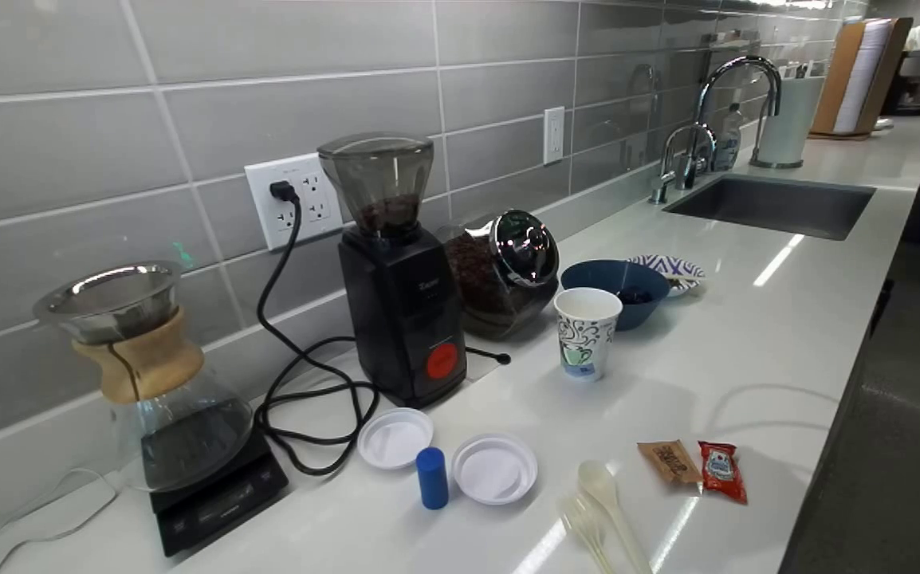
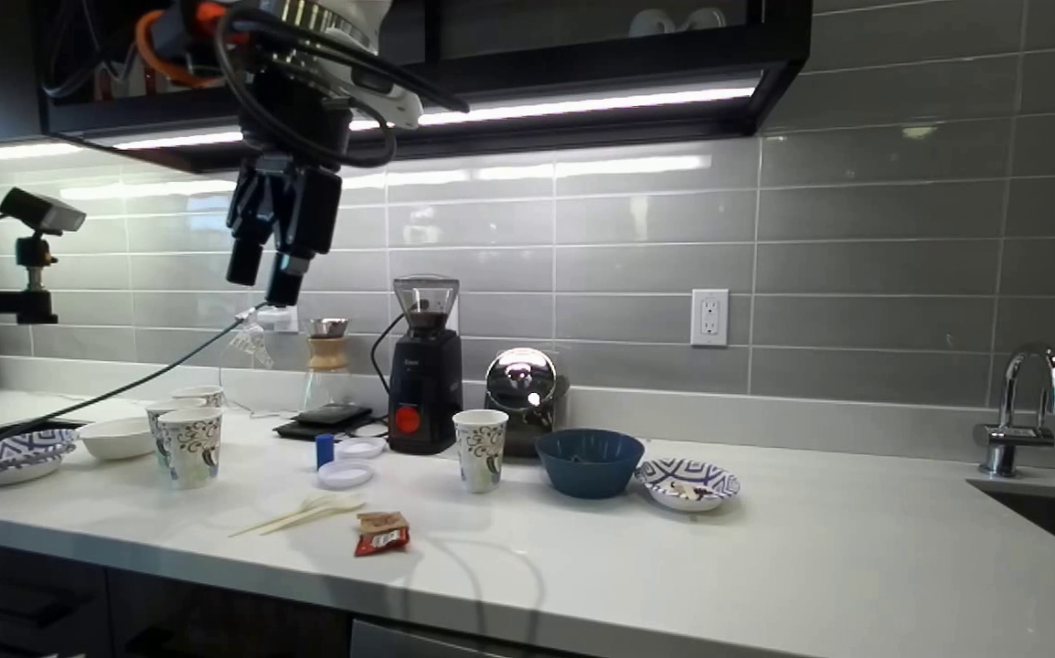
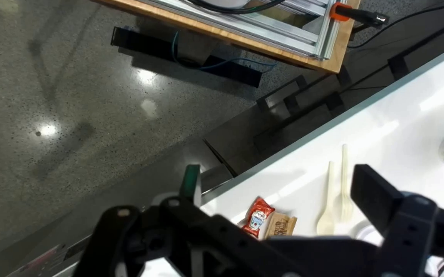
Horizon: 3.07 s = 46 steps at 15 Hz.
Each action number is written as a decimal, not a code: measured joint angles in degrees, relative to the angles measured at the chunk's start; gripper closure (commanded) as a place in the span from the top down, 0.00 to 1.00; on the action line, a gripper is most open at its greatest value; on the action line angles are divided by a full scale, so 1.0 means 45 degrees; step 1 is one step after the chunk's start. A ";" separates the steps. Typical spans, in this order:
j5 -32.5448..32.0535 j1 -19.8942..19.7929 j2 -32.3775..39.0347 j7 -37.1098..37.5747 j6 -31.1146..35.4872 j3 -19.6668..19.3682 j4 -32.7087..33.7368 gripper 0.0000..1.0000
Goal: Put the brown sachet in the coffee cup
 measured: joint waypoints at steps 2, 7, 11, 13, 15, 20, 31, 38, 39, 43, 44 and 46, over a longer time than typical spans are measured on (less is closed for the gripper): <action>0.0220 0.0212 0.0313 -0.0030 0.0903 0.0306 -0.0316 1.00; 0.1095 0.0800 0.1543 -0.0282 0.3615 0.0688 -0.1324 1.00; 0.1750 0.0971 0.2769 -0.0313 0.5623 0.0825 -0.2039 1.00; 0.2061 0.1001 0.3409 -0.0313 0.6571 0.0924 -0.2282 1.00; 0.2138 0.1101 0.4019 -0.0570 0.7087 0.0978 -0.2344 1.00; 0.2207 0.1198 0.4467 -0.1046 0.7088 0.0975 -0.2289 1.00; 0.3413 0.1505 0.6111 -0.0310 0.9358 0.1876 -0.1851 1.00; 0.0008 0.1585 0.7502 0.5312 1.1177 0.3842 -0.1775 1.00; -0.0571 0.1585 0.7589 0.6093 1.1193 0.3989 -0.1765 1.00; -0.1930 0.1582 0.8042 0.7754 1.1245 0.4138 -0.1521 1.00; -0.2085 0.1581 0.8244 0.7918 1.1278 0.4136 -0.1398 1.00; -0.2412 0.1582 0.8742 0.8142 1.1290 0.4131 -0.1091 1.00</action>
